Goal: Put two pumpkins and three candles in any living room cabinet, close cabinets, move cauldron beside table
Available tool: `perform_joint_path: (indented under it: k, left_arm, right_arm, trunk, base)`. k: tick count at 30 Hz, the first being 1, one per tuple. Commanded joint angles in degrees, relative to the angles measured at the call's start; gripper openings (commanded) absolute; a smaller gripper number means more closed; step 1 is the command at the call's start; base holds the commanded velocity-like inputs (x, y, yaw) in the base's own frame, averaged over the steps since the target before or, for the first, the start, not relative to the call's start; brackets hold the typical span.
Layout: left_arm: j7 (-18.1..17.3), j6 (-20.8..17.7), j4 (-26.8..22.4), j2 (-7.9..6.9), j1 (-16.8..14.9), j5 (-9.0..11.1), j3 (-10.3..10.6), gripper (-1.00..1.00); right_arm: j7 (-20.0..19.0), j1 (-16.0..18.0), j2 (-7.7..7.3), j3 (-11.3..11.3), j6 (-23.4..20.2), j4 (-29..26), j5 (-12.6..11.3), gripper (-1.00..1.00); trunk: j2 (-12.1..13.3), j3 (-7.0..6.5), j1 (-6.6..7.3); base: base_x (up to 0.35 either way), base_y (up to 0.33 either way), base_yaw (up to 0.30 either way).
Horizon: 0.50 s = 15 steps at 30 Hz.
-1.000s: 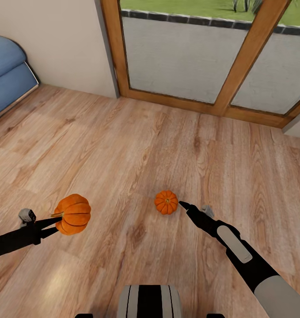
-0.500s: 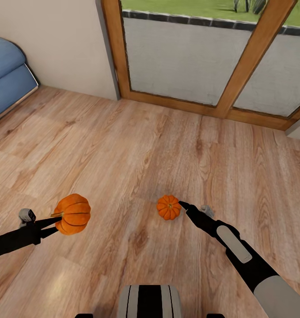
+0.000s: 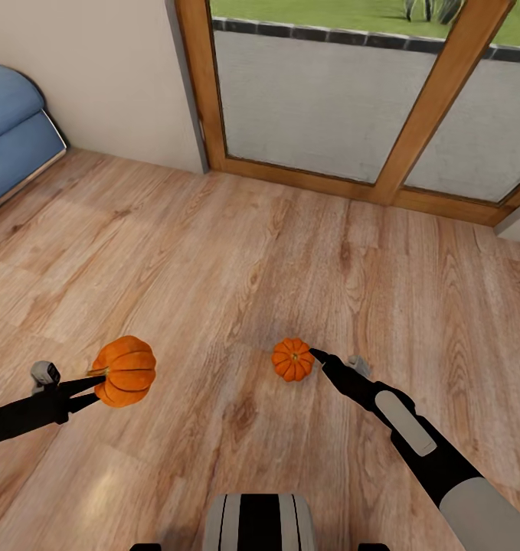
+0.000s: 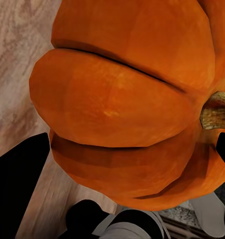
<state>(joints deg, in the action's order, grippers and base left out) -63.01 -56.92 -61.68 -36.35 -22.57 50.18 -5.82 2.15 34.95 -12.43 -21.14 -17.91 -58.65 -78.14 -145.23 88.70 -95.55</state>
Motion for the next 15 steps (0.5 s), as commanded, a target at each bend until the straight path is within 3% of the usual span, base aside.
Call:
perform_joint_path:
  k: [1,15]
  left_arm:
    - [-0.1,-0.3,0.0,-0.02,0.0,0.1,0.0,-1.00]
    - [-0.1,-0.3,0.0,-0.04,0.0,0.5,0.0,-1.00]
  right_arm:
    - [0.2,0.0,-0.06,-0.1,0.0,-0.1,-0.4,1.00]
    - [0.3,0.0,-0.10,0.0,0.0,0.0,-0.4,1.00]
  trunk:
    - [0.0,0.03,0.01]
    - [0.0,0.03,0.01]
  base:
    - [0.000,0.000,0.000]
    - [0.000,0.000,0.000]
